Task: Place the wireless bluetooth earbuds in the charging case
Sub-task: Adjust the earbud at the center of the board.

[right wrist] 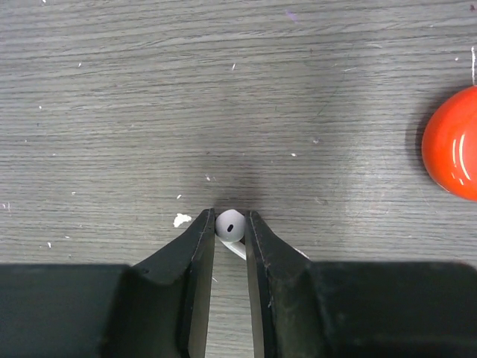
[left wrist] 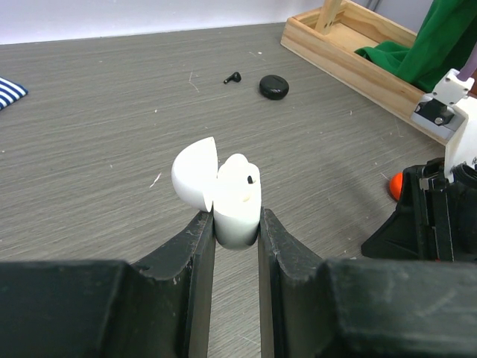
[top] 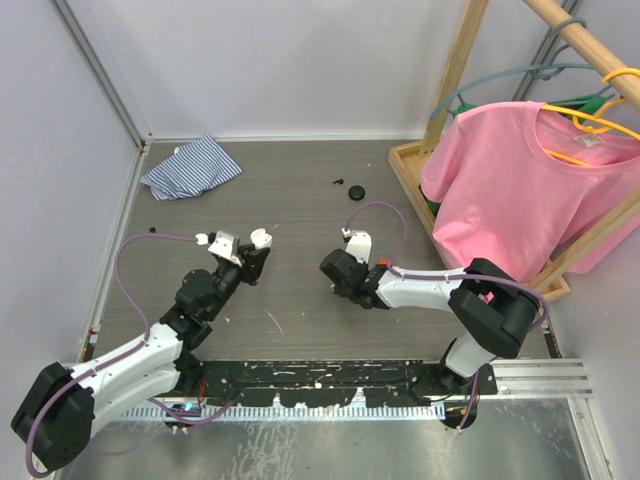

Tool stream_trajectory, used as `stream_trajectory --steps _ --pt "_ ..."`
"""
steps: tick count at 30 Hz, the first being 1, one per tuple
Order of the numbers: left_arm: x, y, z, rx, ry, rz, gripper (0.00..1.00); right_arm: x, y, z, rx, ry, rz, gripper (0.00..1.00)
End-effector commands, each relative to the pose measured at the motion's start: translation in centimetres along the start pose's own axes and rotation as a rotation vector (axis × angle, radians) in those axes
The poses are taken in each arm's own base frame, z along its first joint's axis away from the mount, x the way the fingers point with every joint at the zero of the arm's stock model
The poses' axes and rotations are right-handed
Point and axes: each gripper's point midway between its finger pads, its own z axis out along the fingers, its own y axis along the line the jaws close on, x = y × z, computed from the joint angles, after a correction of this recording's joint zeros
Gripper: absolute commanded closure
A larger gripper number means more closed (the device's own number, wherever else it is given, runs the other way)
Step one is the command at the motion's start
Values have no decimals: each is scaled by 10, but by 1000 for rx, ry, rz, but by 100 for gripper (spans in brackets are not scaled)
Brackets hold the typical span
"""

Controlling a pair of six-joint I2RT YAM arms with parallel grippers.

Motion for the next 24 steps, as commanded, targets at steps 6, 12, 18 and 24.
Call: stream_trajectory --steps 6,12,18,24 --pt "-22 -5 3 21 -80 1 100 -4 2 -6 17 29 -26 59" --pt "-27 -5 1 18 -94 1 100 -17 13 -24 -35 99 -210 49" --pt "-29 -5 -1 18 -103 3 100 -28 9 -38 -102 184 -432 42" --pt "-31 -4 -2 12 -109 5 100 -42 0 -43 -167 274 -556 40"
